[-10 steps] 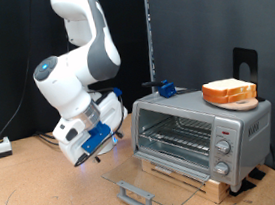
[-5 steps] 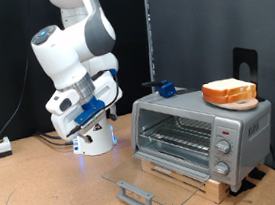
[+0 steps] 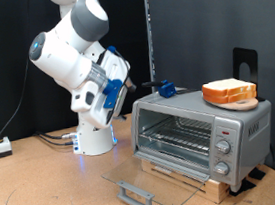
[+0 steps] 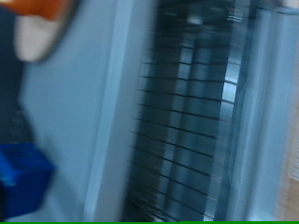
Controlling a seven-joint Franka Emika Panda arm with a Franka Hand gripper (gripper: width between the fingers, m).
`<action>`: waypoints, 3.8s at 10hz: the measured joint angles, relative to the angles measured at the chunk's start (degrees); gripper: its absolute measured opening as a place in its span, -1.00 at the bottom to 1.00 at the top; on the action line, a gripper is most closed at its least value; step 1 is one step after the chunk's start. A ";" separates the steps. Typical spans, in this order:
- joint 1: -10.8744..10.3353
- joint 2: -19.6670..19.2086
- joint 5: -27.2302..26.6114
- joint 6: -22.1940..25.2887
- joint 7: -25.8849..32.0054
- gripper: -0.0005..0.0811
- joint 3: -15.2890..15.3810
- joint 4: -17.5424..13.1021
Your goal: Make a piece of toast with the oven
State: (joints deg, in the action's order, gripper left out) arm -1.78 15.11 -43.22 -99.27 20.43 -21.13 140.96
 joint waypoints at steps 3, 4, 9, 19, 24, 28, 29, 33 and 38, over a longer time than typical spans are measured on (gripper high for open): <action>-1.84 3.59 -1.07 7.61 9.27 0.99 0.63 -0.04; -2.43 5.23 0.38 7.62 13.79 0.99 1.57 0.10; -3.06 11.86 7.33 5.29 20.37 0.99 6.22 1.95; -3.49 34.16 11.27 3.48 29.94 0.99 15.50 9.12; -1.90 40.34 10.63 1.99 24.00 0.99 19.17 13.10; -3.21 40.49 10.82 0.20 29.06 0.99 21.69 16.54; -3.29 40.63 10.78 -2.01 29.59 0.99 23.50 18.34; -4.05 39.83 8.16 -10.23 29.95 0.99 29.34 22.47; -4.29 34.38 5.25 -16.90 30.02 0.99 34.91 24.06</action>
State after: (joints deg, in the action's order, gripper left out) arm -6.07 49.50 -37.97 -116.17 50.44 13.79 165.02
